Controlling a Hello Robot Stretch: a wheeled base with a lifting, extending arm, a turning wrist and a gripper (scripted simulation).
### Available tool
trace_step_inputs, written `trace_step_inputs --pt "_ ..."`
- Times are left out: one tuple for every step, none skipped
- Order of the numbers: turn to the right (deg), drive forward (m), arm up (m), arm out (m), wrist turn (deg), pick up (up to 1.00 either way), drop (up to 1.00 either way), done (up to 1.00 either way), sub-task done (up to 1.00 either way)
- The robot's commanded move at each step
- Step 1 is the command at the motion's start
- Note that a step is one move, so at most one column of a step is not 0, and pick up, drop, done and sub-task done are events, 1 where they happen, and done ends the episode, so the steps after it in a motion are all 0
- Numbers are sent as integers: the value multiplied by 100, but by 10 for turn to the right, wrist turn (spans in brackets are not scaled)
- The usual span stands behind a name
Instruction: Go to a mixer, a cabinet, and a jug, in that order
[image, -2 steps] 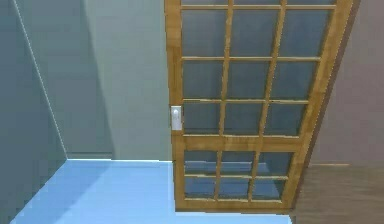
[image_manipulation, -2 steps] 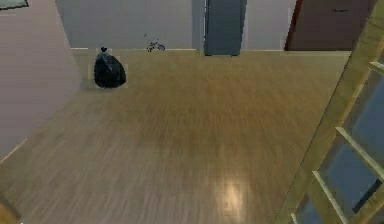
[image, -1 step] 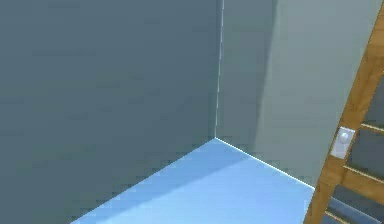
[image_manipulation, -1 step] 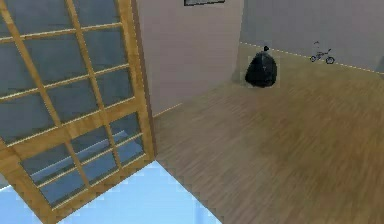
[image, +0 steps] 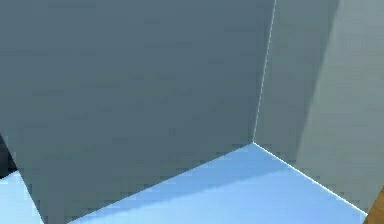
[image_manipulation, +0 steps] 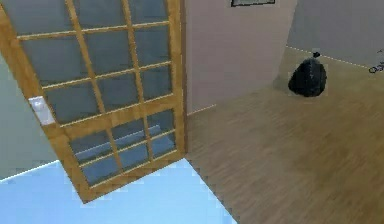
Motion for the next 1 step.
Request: trace_step_inputs --pt "0 50 0 0 0 0 0 0 0"
